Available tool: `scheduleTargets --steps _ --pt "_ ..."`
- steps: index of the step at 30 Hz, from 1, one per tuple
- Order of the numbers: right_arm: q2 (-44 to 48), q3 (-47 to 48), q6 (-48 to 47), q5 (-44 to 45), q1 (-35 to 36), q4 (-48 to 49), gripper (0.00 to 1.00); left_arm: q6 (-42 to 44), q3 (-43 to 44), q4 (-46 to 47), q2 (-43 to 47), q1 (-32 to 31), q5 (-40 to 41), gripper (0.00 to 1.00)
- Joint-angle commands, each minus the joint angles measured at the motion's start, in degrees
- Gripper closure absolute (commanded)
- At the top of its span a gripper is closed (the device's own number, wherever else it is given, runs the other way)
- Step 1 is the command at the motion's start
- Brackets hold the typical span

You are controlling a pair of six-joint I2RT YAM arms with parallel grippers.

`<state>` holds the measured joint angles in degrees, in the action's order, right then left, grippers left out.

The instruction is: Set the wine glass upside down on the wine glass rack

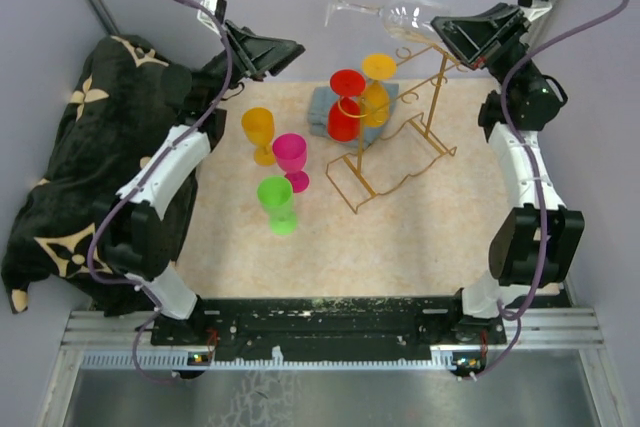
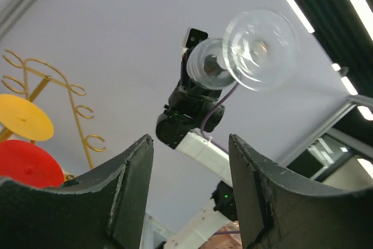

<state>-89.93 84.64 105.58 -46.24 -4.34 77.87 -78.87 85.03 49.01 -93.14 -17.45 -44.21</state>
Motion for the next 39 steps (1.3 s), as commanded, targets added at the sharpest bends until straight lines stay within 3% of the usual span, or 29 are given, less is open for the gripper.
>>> scheduleTargets --steps 1,14,24,28,35,39 --pt "-0.9 2.4 6.0 0.1 2.9 13.6 1.0 -24.2 2.7 27.4 -7.6 0.3 0.4 0.4" --pt "-6.3 3.6 8.7 0.4 8.5 19.8 1.0 -40.9 5.6 48.4 -13.6 -3.6 10.1 0.41" --pt "-7.9 5.4 9.3 0.6 9.4 20.2 1.0 -42.2 1.8 48.7 -10.2 -5.3 11.1 0.45" --pt "-8.0 5.2 9.6 0.5 10.2 20.6 1.0 -42.7 1.8 49.1 -10.2 -5.5 12.0 0.57" --pt "-6.9 3.2 9.2 -0.1 11.0 21.0 1.0 -42.8 3.0 48.9 -10.5 -5.4 12.5 0.59" --pt "-5.9 1.7 8.9 -0.2 11.0 21.0 1.0 -42.9 2.7 48.9 -10.4 -5.4 12.8 0.71"
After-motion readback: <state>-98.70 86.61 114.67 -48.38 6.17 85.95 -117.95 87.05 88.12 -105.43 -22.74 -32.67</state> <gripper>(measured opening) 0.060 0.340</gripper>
